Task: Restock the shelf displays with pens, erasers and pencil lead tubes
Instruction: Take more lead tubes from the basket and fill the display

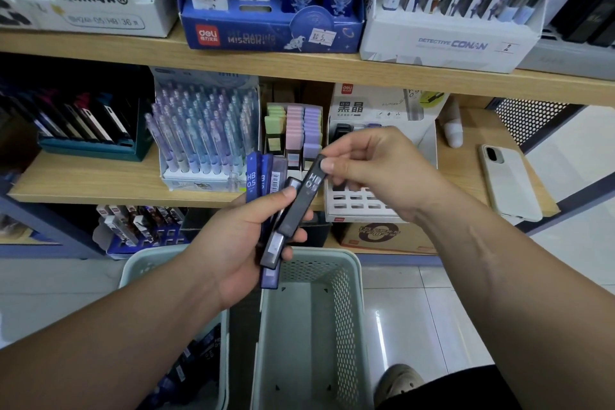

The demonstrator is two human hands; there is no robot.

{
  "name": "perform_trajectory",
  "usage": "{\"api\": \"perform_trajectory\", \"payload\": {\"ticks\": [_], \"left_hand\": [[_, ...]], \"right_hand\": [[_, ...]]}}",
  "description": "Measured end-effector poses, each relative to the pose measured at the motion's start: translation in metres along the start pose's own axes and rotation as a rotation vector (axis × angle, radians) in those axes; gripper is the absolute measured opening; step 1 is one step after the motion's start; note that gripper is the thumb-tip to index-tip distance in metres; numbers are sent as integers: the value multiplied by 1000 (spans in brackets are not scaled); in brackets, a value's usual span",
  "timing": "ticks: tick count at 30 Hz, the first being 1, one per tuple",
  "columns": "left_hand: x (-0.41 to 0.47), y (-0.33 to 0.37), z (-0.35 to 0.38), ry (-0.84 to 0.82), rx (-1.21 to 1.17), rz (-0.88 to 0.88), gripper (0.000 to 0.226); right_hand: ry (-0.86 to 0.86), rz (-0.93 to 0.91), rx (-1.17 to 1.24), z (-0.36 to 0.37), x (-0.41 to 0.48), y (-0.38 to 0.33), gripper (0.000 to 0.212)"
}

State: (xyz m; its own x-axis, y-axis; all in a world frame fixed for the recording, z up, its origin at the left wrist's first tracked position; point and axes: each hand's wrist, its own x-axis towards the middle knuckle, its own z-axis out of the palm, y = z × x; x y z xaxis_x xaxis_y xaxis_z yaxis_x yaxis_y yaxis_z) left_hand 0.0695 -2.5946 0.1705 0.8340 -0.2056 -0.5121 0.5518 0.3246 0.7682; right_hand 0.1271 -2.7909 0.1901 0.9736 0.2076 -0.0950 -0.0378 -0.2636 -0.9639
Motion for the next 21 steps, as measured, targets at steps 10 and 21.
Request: {"api": "perform_trajectory", "payload": {"ticks": [10, 21], "left_hand": [[4, -1, 0, 101, -122, -73, 20], [3, -1, 4, 98, -80, -45, 15]], "right_hand": [[379, -154, -390, -44, -1, 18, 10], [248, -326, -776, -26, 6, 35, 13]]}}
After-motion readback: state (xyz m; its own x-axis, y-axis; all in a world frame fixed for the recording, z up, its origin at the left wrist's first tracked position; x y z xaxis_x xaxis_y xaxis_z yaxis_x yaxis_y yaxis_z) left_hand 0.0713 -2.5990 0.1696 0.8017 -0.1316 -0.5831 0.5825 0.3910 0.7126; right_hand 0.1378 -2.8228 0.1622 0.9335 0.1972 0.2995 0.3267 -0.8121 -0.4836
